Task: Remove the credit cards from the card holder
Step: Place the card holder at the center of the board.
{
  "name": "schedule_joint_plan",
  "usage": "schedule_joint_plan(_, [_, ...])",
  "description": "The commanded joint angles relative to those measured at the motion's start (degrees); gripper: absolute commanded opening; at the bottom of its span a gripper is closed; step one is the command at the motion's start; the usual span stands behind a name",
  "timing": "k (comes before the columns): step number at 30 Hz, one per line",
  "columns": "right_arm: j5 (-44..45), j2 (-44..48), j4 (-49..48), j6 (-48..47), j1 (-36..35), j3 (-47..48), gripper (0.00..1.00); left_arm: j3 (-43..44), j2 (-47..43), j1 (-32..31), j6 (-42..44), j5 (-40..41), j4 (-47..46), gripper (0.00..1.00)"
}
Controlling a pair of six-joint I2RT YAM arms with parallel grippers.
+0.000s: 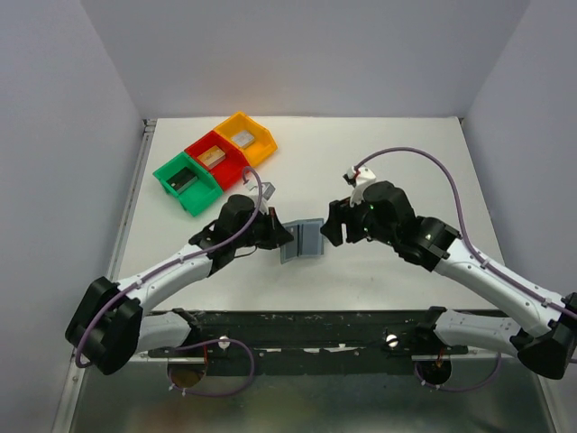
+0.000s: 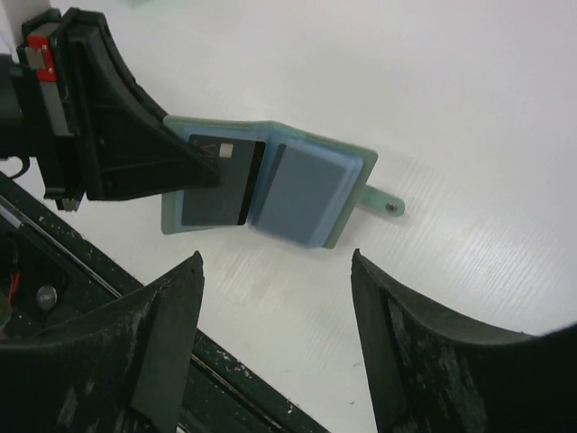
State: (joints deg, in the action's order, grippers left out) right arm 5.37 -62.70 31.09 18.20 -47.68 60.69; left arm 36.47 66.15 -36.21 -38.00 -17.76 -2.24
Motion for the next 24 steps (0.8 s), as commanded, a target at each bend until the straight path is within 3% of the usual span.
schedule_joint_plan(1, [1.0, 4.5, -15.6, 2.0, -0.2, -11.2, 0.73, -1.9, 5.1, 2.4, -3.8, -4.9, -12.1, 0.0])
schedule_joint_plan(3, [-1.7, 7.7, -26.6, 3.3, 0.2, -19.0, 0.72, -2.5, 7.8, 3.8, -5.7, -7.9, -16.3, 0.0])
schedule_joint_plan(8, [-13.5, 4.0, -27.0, 6.9, 4.3, -20.2, 0.58, -2.6, 12.3, 5.0, -7.9, -12.4, -22.5, 0.0])
schedule_joint_plan(15, [-29.9, -4.6, -45.3, 16.9, 12.8, -28.0, 0.35, -0.6, 21.4, 7.8, -10.4, -19.5, -30.5, 0.0])
schedule_joint_plan(19, [-34.4, -9.9, -54.8, 21.7, 16.3, -31.3, 0.32, 0.9, 24.3, 8.1, -9.6, -20.6, -29.2, 0.0])
schedule_joint_plan(24, [-36.5, -15.0, -57.5, 22.5, 17.2, -31.8, 0.32, 2.0, 26.2, 8.3, -6.6, -19.9, -22.7, 0.0])
